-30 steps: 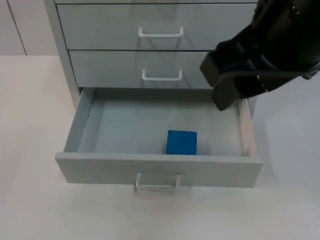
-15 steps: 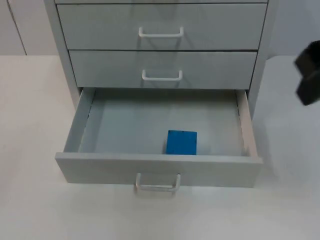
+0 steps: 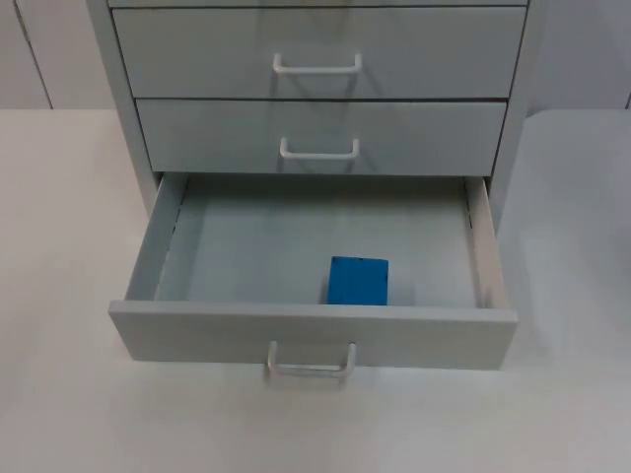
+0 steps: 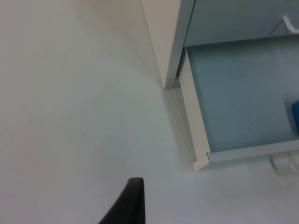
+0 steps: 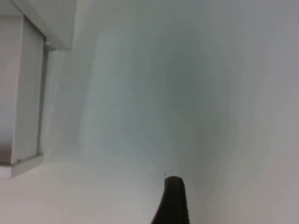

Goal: Open the drawer with the left hand, place the block into the drawer with the right hand, then close the drawer with the left hand.

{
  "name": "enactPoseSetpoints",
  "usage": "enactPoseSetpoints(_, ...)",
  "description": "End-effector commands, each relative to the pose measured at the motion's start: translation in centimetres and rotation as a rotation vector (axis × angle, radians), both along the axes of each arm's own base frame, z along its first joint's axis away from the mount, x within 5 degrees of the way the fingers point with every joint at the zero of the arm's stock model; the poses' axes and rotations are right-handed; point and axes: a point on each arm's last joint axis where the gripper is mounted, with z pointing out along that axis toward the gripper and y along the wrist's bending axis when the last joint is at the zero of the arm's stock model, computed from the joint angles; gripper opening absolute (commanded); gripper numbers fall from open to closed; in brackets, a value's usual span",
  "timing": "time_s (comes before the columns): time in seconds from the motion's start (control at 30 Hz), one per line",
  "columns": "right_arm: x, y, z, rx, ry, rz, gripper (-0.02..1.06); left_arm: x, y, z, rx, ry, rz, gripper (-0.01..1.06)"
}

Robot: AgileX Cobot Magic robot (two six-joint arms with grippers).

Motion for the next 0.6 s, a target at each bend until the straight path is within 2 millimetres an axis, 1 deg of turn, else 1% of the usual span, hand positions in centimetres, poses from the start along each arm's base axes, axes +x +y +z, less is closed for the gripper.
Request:
enactPoseSetpoints(0.0, -0.2, -1.2, 0.1, 0.022, 0.009, -0.012, 0.65, 0.0, -0.1, 0.1, -0.017, -0.02, 0.002, 1.04)
enactPoseSetpoints(0.03, -0.2, -1.8, 0.1, 0.038, 0.01, -0.033, 0.64, 0.0, -0.1, 0.1, -0.015, -0.017, 0.001, 1.04)
enactPoseSetpoints(0.1, -0.2, -2.2, 0.1, 0.039, 0.009, -0.043, 0.64, 0.0, -0.1, 0.1, -0.015, -0.017, 0.001, 1.04)
enactPoseSetpoints(0.13, -0.3, -2.9, 0.1, 0.036, 0.009, -0.066, 0.64, 0.0, -0.1, 0.1, -0.013, -0.018, -0.001, 1.04)
enactPoseSetpoints(0.2, -0.3, -3.3, 0.1, 0.036, 0.009, -0.087, 0.64, 0.0, -0.1, 0.1, -0.003, -0.021, -0.009, 1.04)
enactPoseSetpoints(0.4, -0.2, -3.4, 0.1, 0.032, -0.005, -0.083, 0.64, 0.0, -0.3, 0.1, -0.029, -0.022, -0.018, 1.03)
enactPoseSetpoints(0.5, -0.1, -3.5, 0.2, 0.019, -0.014, -0.081, 0.64, 0.0, -0.5, 0.2, -0.032, -0.032, -0.038, 1.0)
enactPoseSetpoints(0.57, 0.1, -3.5, 0.3, 0.026, -0.042, -0.083, 0.64, 0.0, -0.8, 0.4, -0.044, -0.041, -0.074, 0.93)
